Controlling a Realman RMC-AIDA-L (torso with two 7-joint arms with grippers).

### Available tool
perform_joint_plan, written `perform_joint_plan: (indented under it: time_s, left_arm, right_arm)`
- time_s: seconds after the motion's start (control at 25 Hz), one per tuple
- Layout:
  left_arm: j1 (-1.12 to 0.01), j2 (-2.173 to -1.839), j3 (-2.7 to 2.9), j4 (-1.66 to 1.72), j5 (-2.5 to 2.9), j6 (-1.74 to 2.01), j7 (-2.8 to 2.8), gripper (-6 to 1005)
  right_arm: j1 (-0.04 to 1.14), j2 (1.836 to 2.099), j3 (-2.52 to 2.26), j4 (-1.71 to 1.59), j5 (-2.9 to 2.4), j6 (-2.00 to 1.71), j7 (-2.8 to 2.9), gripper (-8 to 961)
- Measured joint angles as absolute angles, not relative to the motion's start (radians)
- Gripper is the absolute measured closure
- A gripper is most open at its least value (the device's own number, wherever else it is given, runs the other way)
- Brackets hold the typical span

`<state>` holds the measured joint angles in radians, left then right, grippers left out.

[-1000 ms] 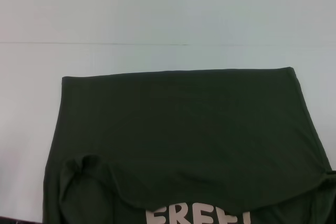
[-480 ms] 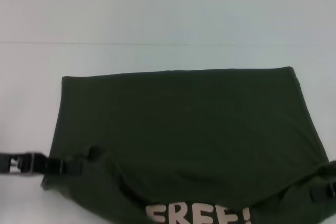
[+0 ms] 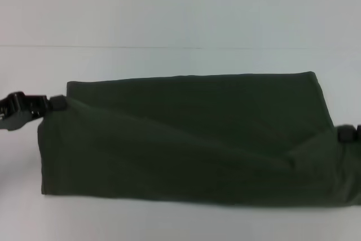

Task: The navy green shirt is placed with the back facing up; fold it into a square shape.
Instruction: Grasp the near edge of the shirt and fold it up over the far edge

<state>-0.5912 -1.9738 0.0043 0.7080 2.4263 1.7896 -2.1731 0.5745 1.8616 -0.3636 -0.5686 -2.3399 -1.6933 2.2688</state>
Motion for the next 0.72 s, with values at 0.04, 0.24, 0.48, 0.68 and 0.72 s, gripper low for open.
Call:
perform_joint_plan:
  time_s: [0.04, 0.24, 0.48, 0.68, 0.72]
  left_arm:
    - [-0.590, -1.975, 0.004, 0.698, 2.409, 1.761, -2.171, 973]
    - [-0.592, -1.982, 0.012, 0.611, 2.351, 1.629, -2.131, 973]
    - [-0.598, -2.012, 0.015, 0.549, 2.273, 1.479, -2.061, 972]
    - [-0.602, -2.029, 0.016, 0.518, 2.237, 1.390, -2.011, 972]
    - [-0.603, -2.032, 0.017, 0.509, 2.228, 1.367, -1.998, 972]
  right_arm:
    - [0.579, 1.867, -0.364, -0.567, -2.330, -1.662, 2.271, 917]
    - [0.616, 1.894, -0.368, -0.528, -2.294, -1.514, 2.273, 917]
    - [0.655, 1.932, -0.372, -0.515, -2.260, -1.355, 2.260, 916]
    - [0.670, 1.948, -0.373, -0.515, -2.197, -1.255, 2.252, 916]
    - [0.670, 1.952, -0.374, -0.514, -2.183, -1.239, 2.249, 916]
